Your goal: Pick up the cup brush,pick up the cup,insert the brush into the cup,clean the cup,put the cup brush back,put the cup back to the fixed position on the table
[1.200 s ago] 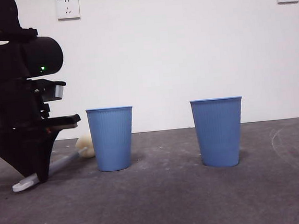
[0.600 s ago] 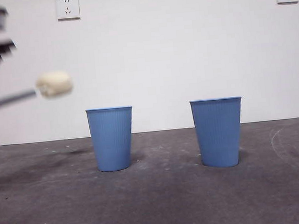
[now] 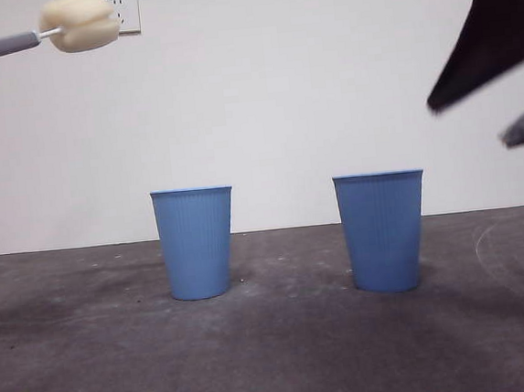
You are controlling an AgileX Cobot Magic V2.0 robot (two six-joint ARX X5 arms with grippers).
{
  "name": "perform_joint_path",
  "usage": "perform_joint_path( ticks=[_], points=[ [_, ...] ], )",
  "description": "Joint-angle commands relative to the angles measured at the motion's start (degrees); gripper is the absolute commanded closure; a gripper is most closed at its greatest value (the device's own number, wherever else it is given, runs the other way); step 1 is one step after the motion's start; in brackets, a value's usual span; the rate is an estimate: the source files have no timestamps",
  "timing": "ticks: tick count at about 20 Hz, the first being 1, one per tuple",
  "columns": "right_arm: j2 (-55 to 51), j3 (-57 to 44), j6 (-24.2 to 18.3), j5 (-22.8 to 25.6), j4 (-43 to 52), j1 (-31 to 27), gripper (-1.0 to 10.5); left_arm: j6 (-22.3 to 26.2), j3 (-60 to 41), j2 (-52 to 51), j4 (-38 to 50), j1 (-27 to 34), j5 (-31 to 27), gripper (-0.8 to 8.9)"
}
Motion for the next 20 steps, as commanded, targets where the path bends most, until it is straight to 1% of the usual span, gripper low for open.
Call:
perform_joint_path(
  ticks=[1,2,5,6,8,9,11,18,20],
  points=[
    [0.42,-5.31,2.89,5.55,8.81,3.69,4.4,0.66,-0.15,-0.15,-0.61,0.17,0.26,8.22],
    [0.74,-7.1,3.45,7.19,12.33,4.76,4.4,0.72,-0.15,-0.17,-0.81,0.17,0.24,8.22],
    [4.5,-13.53,5.55,11.82,27.02,7.65,4.4,0.92,-0.15,-0.17,-1.01,0.17,0.44,8.22],
    [6.27,-14.8,5.62,13.59,30.08,8.17,4.4,0.9,-0.15,-0.17,-0.96,0.17,0.81,8.22],
    [10.01,-16.55,5.53,16.09,35.98,8.7,4.4,0.92,-0.15,-0.17,-0.92,0.17,3.52,8.22],
    [12.11,-16.9,5.55,16.31,38.88,8.7,4.4,0.92,-0.15,-0.17,-0.92,0.17,4.83,8.22],
    [16.63,-16.9,5.51,16.55,44.59,8.7,4.4,0.9,-0.15,-0.17,-0.92,0.17,5.62,8.22],
    [34.93,-16.7,5.46,18.38,64.41,8.7,4.4,0.92,-0.15,-0.28,-0.96,0.15,5.79,8.22],
    [38.82,-16.04,5.46,19.19,68.11,8.7,4.4,1.09,-0.15,-0.28,-0.96,0.17,5.79,8.22]
  ],
)
